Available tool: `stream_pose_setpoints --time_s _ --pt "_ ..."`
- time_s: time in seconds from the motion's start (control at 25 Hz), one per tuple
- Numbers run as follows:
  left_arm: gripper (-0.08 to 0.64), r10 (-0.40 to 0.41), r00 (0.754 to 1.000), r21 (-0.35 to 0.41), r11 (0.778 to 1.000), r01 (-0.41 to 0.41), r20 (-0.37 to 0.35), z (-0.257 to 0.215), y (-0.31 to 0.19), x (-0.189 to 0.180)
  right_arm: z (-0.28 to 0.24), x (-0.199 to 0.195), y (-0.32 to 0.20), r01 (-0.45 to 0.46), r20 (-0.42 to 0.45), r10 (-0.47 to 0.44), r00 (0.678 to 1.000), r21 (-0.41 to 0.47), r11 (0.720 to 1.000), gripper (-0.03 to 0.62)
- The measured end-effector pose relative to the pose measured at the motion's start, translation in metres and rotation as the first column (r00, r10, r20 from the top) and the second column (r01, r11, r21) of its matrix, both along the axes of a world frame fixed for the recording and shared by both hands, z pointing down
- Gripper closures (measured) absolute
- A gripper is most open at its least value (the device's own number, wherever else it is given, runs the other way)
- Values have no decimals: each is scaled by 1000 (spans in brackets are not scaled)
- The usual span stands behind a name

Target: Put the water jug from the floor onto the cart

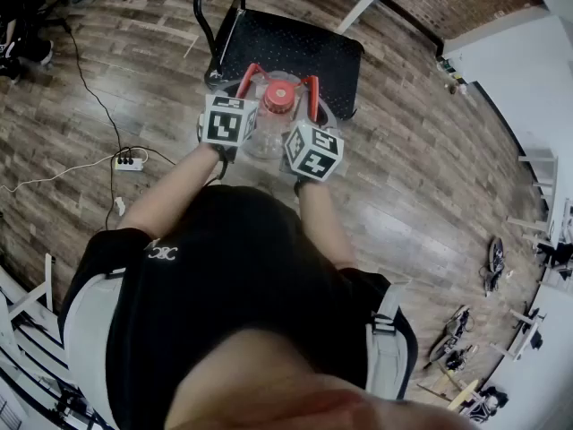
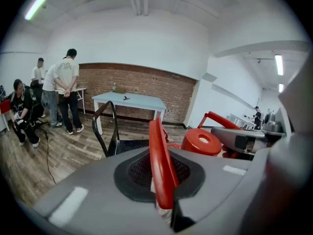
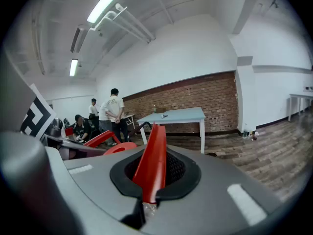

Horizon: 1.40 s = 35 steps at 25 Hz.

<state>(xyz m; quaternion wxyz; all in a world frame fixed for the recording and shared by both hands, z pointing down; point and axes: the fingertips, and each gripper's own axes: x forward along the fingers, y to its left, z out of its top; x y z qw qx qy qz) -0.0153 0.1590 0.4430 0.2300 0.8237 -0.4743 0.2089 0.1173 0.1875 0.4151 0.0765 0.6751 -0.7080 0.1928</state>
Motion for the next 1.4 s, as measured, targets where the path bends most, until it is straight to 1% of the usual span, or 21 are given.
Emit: stream_pose_setpoints --time_s 0.12,0.4,0.64,0.84,1.08,1.24,1.4 --pt "548 4 1000 5 1000 -4 5 2 1 -10 2 -12 2 3 -23 -3 1000 2 1000 569" --pt "546 27 1000 38 999 -27 2 -5 -8 -26 -1 -32 -4 -9 -39 9 999 7 1000 569" --pt "546 56 998 51 997 -55 -4 -6 -25 -44 -1 -51 -16 -48 -11 48 999 17 999 566" --pt "545 85 996 57 995 -84 -5 -6 -38 -63 -1 -72 -27 -71 -20 72 997 23 997 565" --pt "545 118 993 69 991 -118 3 -3 -49 -76 2 -87 -32 -99 -32 99 995 8 995 565" --pt "545 124 992 65 990 -124 -3 -2 -51 -79 4 -91 -35 -105 -38 105 994 -5 994 563" --pt "545 104 995 77 992 -103 -8 -4 -59 -84 4 -96 -44 -83 -41 83 996 1 997 563"
